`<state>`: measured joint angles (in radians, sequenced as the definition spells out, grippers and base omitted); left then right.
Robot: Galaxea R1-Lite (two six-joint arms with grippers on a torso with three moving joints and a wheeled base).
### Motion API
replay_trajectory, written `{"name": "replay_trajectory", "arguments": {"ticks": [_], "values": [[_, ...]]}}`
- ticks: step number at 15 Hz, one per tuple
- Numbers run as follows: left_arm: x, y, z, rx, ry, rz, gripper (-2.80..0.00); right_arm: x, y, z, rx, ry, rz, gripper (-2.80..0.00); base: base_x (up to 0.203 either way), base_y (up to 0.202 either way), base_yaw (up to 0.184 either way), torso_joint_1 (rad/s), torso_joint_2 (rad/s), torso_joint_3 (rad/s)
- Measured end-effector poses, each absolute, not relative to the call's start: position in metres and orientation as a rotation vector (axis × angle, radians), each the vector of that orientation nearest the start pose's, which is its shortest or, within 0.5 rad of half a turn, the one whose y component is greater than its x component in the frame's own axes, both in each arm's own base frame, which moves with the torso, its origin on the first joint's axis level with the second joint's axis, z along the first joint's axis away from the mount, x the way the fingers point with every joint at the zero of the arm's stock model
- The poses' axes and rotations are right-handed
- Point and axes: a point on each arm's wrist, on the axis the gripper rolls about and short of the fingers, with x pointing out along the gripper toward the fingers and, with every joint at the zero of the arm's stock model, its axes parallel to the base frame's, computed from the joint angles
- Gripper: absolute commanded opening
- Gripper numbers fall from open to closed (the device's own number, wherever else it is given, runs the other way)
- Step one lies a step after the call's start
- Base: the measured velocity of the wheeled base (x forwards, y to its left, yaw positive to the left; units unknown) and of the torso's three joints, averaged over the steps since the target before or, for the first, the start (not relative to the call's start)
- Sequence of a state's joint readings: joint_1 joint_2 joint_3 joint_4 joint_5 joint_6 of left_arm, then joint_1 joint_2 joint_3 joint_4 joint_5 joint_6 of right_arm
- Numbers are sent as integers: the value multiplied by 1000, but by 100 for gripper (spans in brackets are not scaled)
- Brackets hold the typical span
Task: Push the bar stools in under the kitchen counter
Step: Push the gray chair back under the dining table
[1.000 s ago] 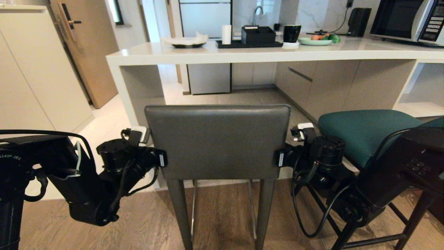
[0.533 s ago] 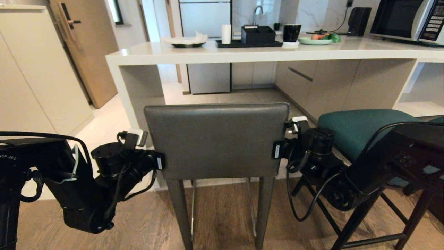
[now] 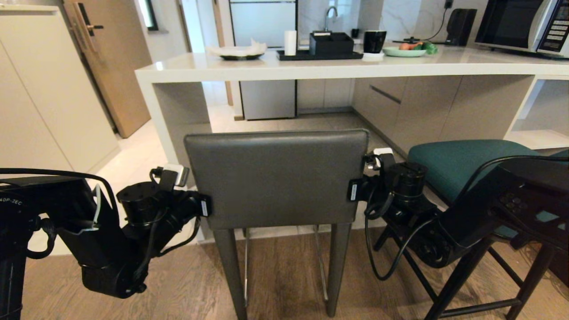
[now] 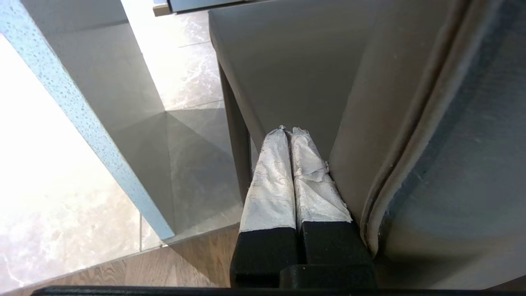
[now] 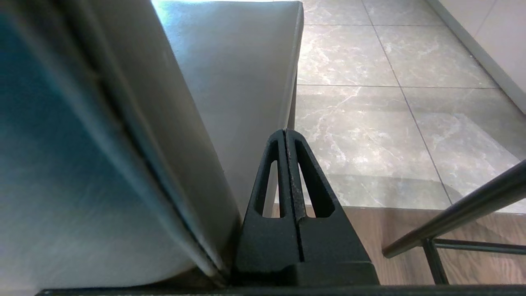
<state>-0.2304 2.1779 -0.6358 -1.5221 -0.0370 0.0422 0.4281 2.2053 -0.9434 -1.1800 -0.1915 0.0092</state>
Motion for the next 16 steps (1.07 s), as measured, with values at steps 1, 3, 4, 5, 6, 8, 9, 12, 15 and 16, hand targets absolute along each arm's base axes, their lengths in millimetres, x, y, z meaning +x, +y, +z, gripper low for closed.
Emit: {"name": "replay_trajectory", "arguments": {"ticks": [1,3,4,5,6,8,9,12,15,16], "values": [[345,-82,72,46,13,-267,-280,370,164,90,-16,80,236,-280,0,0,0,0,0,0],[345,-82,72,46,14,-269,-280,370,164,89,-21,83,236,-280,42,0,0,-3,3,-1],[345,-81,71,46,17,-269,-280,370,164,89,-24,88,239,-280,162,0,-2,-12,2,4],[345,-81,72,46,14,-269,-280,371,165,91,-22,78,239,-280,186,0,3,7,6,6],[345,-82,72,45,12,-273,-280,372,165,92,-21,74,236,-280,193,0,3,7,-2,2],[345,-82,73,44,15,-273,-280,374,166,92,-26,73,236,-280,190,0,4,7,2,5],[344,-82,72,45,16,-275,-280,375,166,93,-25,67,236,-280,193,0,3,5,-1,7],[343,-82,72,45,18,-275,-280,378,168,94,-31,66,236,-280,189,0,3,6,3,3],[344,-82,73,44,13,-274,-280,383,171,97,-31,63,238,-280,189,0,2,1,5,1],[344,-82,74,44,13,-272,-280,384,173,98,-32,63,241,-280,192,0,1,2,2,2]]}}
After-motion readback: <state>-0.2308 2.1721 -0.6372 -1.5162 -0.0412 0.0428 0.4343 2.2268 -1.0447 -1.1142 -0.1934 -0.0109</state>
